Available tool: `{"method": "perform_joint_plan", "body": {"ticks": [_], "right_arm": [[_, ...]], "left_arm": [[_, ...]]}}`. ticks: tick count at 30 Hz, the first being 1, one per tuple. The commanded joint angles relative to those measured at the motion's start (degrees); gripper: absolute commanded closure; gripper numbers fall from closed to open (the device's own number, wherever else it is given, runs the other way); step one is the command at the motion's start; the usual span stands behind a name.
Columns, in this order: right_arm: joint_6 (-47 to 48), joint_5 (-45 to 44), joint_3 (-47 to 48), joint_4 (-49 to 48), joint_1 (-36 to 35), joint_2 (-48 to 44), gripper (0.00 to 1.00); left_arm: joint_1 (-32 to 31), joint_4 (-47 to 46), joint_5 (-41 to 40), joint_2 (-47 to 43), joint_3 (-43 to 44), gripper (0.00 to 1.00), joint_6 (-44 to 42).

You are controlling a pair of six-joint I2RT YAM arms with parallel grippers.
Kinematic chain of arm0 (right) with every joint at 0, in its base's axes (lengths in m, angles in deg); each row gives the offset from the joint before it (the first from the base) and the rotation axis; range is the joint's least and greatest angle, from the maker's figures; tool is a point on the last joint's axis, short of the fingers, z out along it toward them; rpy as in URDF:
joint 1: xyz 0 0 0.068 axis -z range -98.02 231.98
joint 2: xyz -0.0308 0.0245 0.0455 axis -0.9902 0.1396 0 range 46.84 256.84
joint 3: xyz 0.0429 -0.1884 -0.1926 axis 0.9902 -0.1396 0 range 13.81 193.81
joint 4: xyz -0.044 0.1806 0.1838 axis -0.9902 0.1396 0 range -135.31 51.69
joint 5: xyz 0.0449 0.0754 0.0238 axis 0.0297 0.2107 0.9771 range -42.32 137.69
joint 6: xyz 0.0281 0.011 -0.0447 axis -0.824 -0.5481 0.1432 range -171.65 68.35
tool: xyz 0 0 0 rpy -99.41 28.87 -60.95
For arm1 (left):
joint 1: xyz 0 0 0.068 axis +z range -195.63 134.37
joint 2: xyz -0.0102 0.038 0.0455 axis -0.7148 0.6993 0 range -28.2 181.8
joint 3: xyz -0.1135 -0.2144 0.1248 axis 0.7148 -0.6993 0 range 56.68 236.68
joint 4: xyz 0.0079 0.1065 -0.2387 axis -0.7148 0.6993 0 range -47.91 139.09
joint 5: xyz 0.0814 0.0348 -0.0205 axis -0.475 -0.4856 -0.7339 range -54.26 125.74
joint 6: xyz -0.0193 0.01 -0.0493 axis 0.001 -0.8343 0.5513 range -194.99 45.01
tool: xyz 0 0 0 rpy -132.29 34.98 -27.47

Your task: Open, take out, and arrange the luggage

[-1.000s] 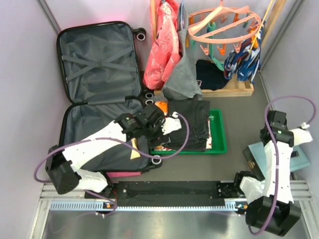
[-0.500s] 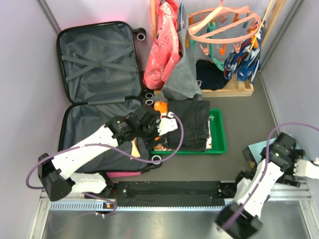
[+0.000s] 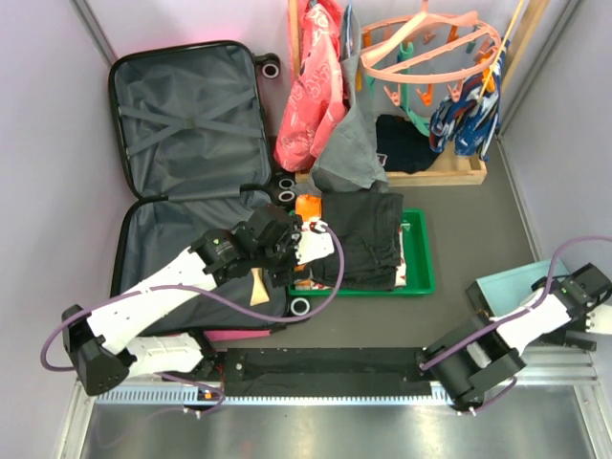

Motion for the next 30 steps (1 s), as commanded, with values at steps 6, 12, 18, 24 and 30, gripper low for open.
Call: {"method": "perform_joint_plan", "body": {"ticks": [6,12,18,24,30], "right_arm": [[12.1,20.0,-1.2,-9.4,0.3,10.6,0.11],[16.8,22.8,0.2,-12.7,-12.8,11.1,0.14],[20.3,21.5,5.3,-13.4,-22.5,20.1,0.2],[23.8,22.9,8.0,-18.0,-28.3,24.5,0.21],[26.8,20.4,13.2,-16.3,-30.6,32.4,0.29]], "left_arm": [[0.1,-2.9,-1.4,-1.1,1.9,0.11,-1.4],[0.1,-3.0,-1.3,-0.7,3.6,0.1,-1.6],[0.2,-2.6,-1.4,-1.0,5.4,0.1,-1.8],[0.2,-2.0,-3.3,-0.6,6.9,0.09,-2.1],[0.2,-2.0,-3.4,-0.6,6.7,0.08,-1.8]]}}
